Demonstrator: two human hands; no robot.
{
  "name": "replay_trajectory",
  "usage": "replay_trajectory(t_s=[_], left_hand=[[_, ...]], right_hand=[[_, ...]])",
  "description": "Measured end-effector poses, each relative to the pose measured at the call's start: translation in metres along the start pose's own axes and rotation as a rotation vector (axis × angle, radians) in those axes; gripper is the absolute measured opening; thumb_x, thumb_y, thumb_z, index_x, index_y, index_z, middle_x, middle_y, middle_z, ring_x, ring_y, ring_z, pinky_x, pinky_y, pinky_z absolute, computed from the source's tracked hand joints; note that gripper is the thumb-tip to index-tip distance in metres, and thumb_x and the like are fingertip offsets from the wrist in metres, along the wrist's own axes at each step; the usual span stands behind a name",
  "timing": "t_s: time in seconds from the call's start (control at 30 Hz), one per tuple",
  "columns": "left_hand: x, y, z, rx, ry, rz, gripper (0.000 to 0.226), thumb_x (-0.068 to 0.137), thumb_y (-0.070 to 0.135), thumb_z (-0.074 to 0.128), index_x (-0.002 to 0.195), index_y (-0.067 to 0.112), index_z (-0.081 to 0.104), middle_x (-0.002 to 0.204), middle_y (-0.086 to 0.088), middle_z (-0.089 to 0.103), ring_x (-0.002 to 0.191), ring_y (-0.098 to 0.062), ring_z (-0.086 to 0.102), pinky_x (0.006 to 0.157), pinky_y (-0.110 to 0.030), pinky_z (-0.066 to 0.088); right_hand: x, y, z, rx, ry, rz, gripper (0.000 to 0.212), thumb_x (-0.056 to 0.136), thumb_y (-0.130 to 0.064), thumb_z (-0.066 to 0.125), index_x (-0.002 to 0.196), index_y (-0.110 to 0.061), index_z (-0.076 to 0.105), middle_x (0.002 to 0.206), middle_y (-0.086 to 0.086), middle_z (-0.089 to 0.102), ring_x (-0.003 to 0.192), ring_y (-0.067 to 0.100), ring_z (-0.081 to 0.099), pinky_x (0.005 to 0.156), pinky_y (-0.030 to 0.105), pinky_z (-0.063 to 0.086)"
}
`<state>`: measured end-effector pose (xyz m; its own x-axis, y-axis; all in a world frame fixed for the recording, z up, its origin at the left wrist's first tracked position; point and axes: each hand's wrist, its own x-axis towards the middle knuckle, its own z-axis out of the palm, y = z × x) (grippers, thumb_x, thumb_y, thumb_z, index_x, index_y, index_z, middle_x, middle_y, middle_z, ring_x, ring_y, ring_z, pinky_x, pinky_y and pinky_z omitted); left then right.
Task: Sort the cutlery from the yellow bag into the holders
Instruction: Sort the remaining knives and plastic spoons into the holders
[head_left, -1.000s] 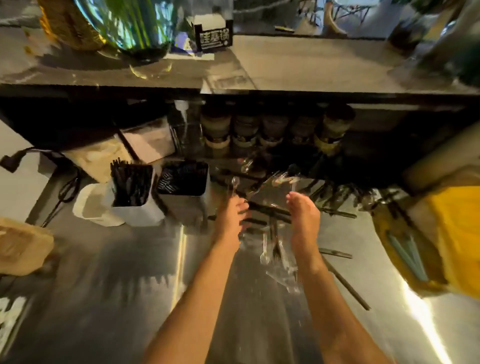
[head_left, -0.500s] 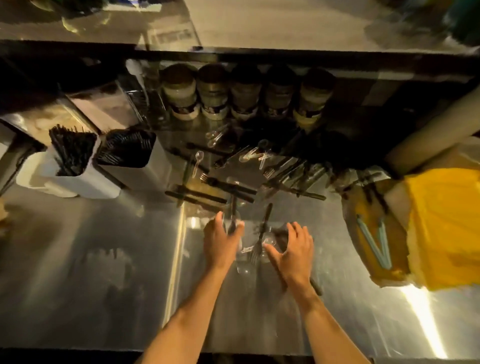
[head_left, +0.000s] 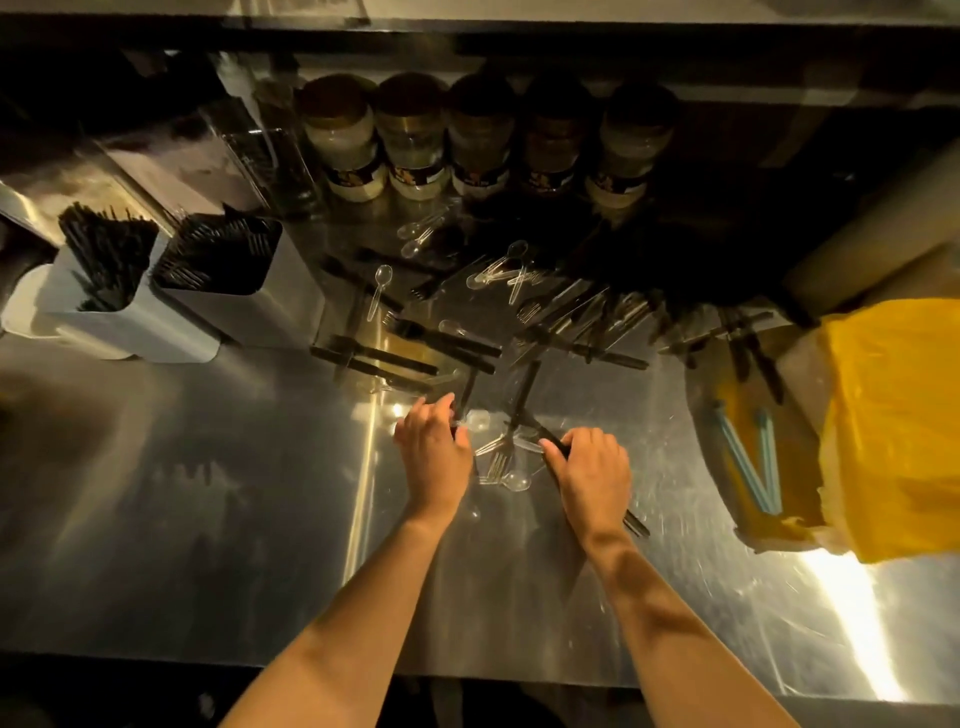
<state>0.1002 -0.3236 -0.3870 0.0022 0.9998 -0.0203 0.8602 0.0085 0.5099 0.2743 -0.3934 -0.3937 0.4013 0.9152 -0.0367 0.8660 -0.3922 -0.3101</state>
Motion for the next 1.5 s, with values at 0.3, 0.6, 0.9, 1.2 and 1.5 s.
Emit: replay_trajectory(t_s=[0.3, 0.6, 0.9, 1.2, 1.5], left_hand=[[-0.003, 0.037, 0.021, 0.219, -0.017, 0.13, 0.09, 0.075, 0.077, 0.05, 0.13, 0.007, 0.058, 0.128, -0.011, 0.061, 0.12, -0.029, 0.056, 0.096, -0.05, 0.045], [0.002, 0.016, 0.04, 0.236, 0.147, 0.314, 0.06, 0.083, 0.061, 0.066, 0.116, 0.01, 0.063, 0.095, -0.005, 0.064, 0.087, -0.022, 0.058, 0.078, -0.037, 0.043], [0.026, 0.02, 0.028, 0.326, -0.043, 0.329, 0.043, 0.093, 0.058, 0.045, 0.085, 0.018, 0.06, 0.074, 0.003, 0.056, 0.068, -0.017, 0.053, 0.066, -0.035, 0.044], [0.056, 0.037, -0.014, -0.126, -0.08, 0.137, 0.03, 0.1, 0.042, 0.052, 0.087, 0.015, 0.05, 0.063, 0.003, 0.051, 0.055, -0.014, 0.046, 0.052, -0.027, 0.031], [0.09, 0.081, -0.095, -1.085, -0.349, -0.37, 0.027, 0.1, 0.027, 0.058, 0.078, 0.019, 0.044, 0.056, 0.005, 0.035, 0.037, -0.006, 0.028, 0.038, -0.019, 0.017]], right_hand=[[0.028, 0.005, -0.035, 0.421, -0.034, 0.446, 0.035, 0.107, -0.042, 0.038, 0.102, -0.01, 0.051, 0.085, 0.009, 0.065, 0.079, 0.033, 0.066, 0.072, 0.047, 0.052], [0.02, 0.0, -0.034, 1.003, -0.004, 0.637, 0.043, 0.104, -0.051, 0.039, 0.083, -0.015, 0.051, 0.066, 0.001, 0.045, 0.052, 0.013, 0.042, 0.044, 0.028, 0.036], [0.026, -0.016, -0.034, 1.243, -0.183, 0.693, 0.035, 0.101, -0.048, 0.049, 0.091, -0.015, 0.054, 0.056, -0.003, 0.04, 0.046, 0.01, 0.039, 0.04, 0.025, 0.033], [0.036, -0.033, -0.061, 1.37, -0.147, 0.627, 0.03, 0.103, -0.039, 0.054, 0.085, -0.017, 0.044, 0.056, -0.006, 0.035, 0.047, 0.008, 0.032, 0.042, 0.023, 0.029], [0.059, -0.097, -0.087, 1.889, -0.254, 0.613, 0.015, 0.103, -0.014, 0.049, 0.111, -0.01, 0.062, 0.063, -0.002, 0.047, 0.048, 0.007, 0.035, 0.043, 0.018, 0.028]])
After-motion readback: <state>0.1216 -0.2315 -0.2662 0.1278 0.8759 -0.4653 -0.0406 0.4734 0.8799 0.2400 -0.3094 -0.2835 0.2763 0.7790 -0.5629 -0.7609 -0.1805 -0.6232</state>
